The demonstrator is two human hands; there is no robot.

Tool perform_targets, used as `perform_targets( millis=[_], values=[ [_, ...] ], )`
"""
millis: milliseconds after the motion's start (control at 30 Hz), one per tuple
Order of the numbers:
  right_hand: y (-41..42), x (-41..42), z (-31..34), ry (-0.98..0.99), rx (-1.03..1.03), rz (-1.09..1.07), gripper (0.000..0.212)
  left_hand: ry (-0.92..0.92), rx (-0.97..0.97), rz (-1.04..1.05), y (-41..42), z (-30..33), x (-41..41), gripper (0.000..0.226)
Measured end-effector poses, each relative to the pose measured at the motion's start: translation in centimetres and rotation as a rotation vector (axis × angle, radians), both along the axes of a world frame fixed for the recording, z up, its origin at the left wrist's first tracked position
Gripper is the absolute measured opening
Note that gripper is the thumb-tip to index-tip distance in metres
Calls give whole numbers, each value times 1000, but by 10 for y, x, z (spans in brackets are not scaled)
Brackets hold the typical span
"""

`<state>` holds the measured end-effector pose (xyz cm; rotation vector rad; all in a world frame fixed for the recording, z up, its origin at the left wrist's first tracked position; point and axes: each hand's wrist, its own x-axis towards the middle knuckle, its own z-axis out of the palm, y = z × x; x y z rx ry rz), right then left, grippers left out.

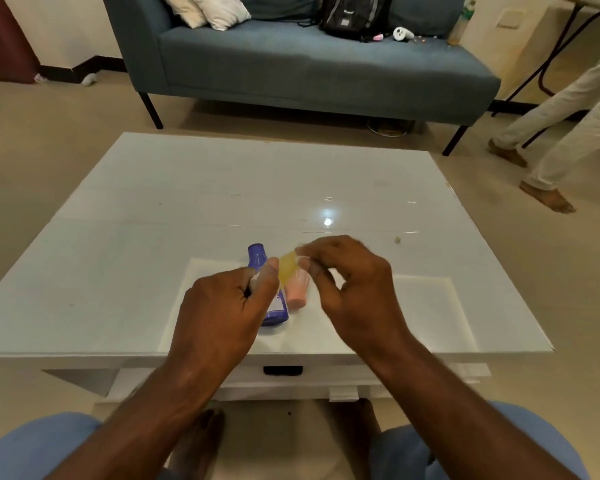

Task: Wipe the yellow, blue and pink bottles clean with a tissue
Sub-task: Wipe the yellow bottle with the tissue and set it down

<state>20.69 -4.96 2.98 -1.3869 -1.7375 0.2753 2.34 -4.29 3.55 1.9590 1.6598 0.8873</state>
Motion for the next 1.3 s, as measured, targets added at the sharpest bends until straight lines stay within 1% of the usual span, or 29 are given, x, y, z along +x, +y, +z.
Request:
perform_targets(
  millis=[67, 100, 133, 200, 233, 300, 367, 400, 500, 533, 567, 667, 700, 767, 867, 1033, 1200, 1300],
  values=[
    [6, 8, 3, 75, 21, -72, 14, 41, 19, -14, 0, -1, 1, 56],
    [5, 8, 5, 90, 45, -65, 15, 47, 22, -20, 0, 0, 2, 55],
    [2, 6, 7, 78, 71, -38, 15, 46, 26, -23, 0, 1, 3, 55],
    [-6, 2, 8, -15, 128, 13, 17, 55, 44, -23, 2, 1, 5, 60],
    [-5, 4, 8, -47, 156, -3, 18, 70, 46, -19, 4, 0, 6, 62],
    [4, 16, 9, 7, 168, -111, 17, 84, 14, -11, 7, -2, 6, 62],
    [9, 23, 12, 84, 154, -183, 16, 32, -9, -16, 8, -5, 5, 58],
    [7, 22, 13, 77, 146, -159, 16, -9, 3, -23, 9, -6, 4, 55],
    [-9, 1, 7, -91, 102, 61, 20, -154, 13, -45, 7, -3, 3, 45],
    [-11, -3, 5, -139, 103, 94, 21, -205, 6, -47, 7, 0, 3, 42],
    [-8, -2, 5, -138, 107, 82, 21, -253, -1, -47, 7, 2, 4, 39],
    [3, 12, 11, 31, 119, -52, 16, -363, -27, -58, 7, 8, 3, 41],
    [4, 14, 13, 71, 127, -57, 16, -385, -36, -69, 7, 8, 3, 42],
    [-2, 8, 15, 85, 143, 13, 18, -417, -51, -97, 6, 8, 4, 42],
    [-10, -4, 12, 50, 177, 99, 21, -453, -60, -127, 5, 7, 6, 43],
    [-6, -2, 13, 95, 165, 109, 21, -530, -79, -120, 7, 9, 7, 46],
    [-6, -3, 11, 132, 149, 118, 20, -558, -85, -112, 8, 11, 7, 37],
    [-5, -2, 11, 142, 137, 120, 20, -563, -87, -113, 9, 9, 8, 37]
  ],
)
